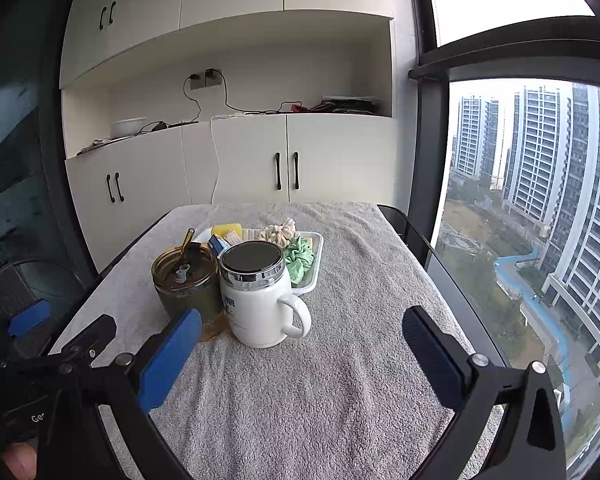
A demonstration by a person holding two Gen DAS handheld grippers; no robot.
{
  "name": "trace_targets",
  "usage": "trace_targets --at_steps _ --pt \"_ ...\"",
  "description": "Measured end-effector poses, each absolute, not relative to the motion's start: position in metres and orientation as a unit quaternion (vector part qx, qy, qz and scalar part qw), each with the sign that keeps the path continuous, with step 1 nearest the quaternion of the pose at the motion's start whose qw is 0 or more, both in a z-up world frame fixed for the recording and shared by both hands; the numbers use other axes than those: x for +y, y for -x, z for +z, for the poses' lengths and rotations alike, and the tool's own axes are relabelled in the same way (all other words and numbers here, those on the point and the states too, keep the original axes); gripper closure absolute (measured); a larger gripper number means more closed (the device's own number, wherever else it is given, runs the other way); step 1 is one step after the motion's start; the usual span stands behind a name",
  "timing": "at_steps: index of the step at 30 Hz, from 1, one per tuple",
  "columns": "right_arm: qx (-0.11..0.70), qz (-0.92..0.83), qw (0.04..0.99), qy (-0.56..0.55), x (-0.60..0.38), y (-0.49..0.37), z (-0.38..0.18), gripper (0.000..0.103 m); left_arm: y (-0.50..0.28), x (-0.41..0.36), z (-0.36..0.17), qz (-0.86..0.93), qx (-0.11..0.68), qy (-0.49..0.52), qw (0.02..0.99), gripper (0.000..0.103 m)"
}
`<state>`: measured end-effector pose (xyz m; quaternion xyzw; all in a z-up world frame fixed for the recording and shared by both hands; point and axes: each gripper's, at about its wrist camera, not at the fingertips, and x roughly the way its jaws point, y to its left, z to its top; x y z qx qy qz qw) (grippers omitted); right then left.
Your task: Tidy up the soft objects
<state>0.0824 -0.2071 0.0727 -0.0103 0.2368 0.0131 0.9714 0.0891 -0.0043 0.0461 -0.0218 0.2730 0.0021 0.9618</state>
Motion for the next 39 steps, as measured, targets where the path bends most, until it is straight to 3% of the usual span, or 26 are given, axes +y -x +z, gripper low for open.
trace_targets --at_steps 39 --pt "0.242 0.011 0.970 0.018 -0.2076 -0.0842 0.0657 0.000 -0.0927 -0.0060 0.0430 -0.005 0.282 0.018 0.959 0.000"
